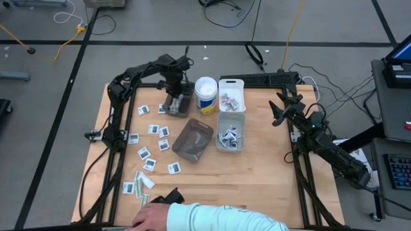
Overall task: Pick & Place First Aid Supplies
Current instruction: Put the bandage pack into the top black bin
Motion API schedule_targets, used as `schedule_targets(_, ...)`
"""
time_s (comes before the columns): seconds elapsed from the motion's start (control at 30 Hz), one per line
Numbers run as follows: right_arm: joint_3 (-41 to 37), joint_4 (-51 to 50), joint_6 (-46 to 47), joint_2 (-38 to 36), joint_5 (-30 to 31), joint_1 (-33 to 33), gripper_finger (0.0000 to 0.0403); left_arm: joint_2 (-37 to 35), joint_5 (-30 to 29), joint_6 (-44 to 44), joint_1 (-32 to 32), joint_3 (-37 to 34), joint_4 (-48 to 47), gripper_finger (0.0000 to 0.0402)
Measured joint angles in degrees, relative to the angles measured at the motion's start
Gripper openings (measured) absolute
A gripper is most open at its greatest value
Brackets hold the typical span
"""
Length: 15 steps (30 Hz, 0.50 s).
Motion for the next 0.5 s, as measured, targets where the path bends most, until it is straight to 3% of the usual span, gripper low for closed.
schedule_targets(0.27, 0.02, 0.0, 0.0, 0.02, 0.02, -0.02, 0.0263, -1.72, -0.71, -1.65, -0.39, 0.27, -0.3, 0.018)
schedule_targets(0.5, 0.02, 0.0, 0.0, 0.01, 0.0, 0.0, 0.0263, -6.51, -1.04, -2.45, -2.08, 0.34, -0.34, 0.0235)
